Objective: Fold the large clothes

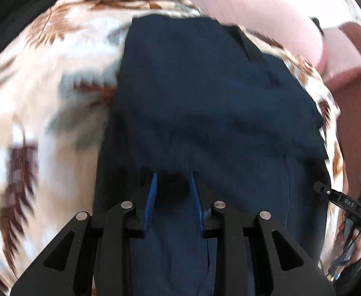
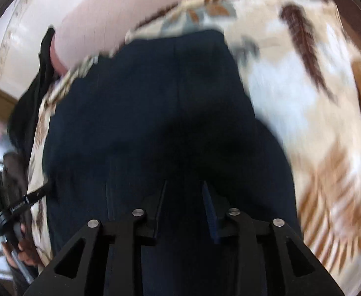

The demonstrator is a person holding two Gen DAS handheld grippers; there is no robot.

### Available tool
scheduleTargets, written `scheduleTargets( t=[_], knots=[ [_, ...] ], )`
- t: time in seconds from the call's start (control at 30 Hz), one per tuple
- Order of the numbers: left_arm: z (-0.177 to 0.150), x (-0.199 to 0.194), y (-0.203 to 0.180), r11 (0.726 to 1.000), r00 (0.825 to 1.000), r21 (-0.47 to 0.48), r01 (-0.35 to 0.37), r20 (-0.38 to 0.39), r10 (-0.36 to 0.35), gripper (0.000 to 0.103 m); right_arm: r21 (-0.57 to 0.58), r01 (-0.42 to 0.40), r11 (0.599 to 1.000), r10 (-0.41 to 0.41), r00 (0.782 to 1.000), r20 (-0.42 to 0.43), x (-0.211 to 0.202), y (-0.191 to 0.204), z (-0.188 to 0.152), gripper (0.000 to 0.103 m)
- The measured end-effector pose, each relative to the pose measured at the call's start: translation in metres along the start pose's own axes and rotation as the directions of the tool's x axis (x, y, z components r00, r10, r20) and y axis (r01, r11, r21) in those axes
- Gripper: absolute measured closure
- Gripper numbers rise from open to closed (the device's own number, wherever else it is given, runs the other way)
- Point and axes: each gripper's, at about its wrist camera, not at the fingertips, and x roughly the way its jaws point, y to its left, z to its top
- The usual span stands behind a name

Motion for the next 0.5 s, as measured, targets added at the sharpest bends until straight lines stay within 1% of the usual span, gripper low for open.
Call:
scheduleTargets(
  t=[0.1,0.17,0.23,0.27,0.3,0.37,0.4,0.43,0.5],
  knots=[
    [-0.042,-0.012,0.0,0.999,0.999,0.023,0.026,-0.042,-0.025,0.077,-0.032,-0.009,0.999,0.008,0.999,-0.041,-0.014,-0.003,-0.042,0.071],
    [-0.068,-0.02,-0.001,0.998,0.997,0.036,0.045,-0.065,-0.042,0.073,-0.068,0.0,0.998,-0.004,0.999,-0.054,-0.026,-0.002,-0.066,0.071],
    [-0.096,-0.029,0.0,0.997,0.995,0.067,0.043,-0.092,-0.037,0.072,-0.1,0.006,0.995,-0.012,0.998,-0.065,-0.037,-0.002,-0.09,0.068],
    [-0.103,-0.033,0.001,0.996,0.995,0.076,0.046,-0.095,-0.039,0.072,-0.116,0.011,0.993,-0.019,0.998,-0.065,-0.043,-0.004,-0.102,0.068],
    [-0.115,-0.039,0.003,0.995,0.995,0.088,0.052,-0.095,-0.043,0.072,-0.126,0.013,0.992,-0.021,0.998,-0.06,-0.048,-0.005,-0.112,0.067],
    [-0.13,-0.049,0.01,0.994,0.995,0.099,0.055,-0.09,-0.046,0.068,-0.142,0.022,0.99,-0.028,0.999,-0.038,-0.063,-0.009,-0.129,0.063],
    [-0.14,-0.057,0.016,0.993,0.995,0.103,0.06,-0.083,-0.051,0.066,-0.147,0.034,0.989,-0.036,0.999,-0.016,-0.071,-0.014,-0.14,0.058],
    [-0.145,-0.063,0.023,0.993,0.996,0.103,0.059,-0.077,-0.051,0.065,-0.149,0.048,0.988,-0.048,0.999,0.001,-0.077,-0.019,-0.145,0.055],
    [-0.157,-0.078,0.039,0.993,0.997,0.107,0.056,-0.056,-0.05,0.064,-0.145,0.102,0.984,-0.096,0.994,0.049,-0.087,-0.034,-0.157,0.054]
  ],
)
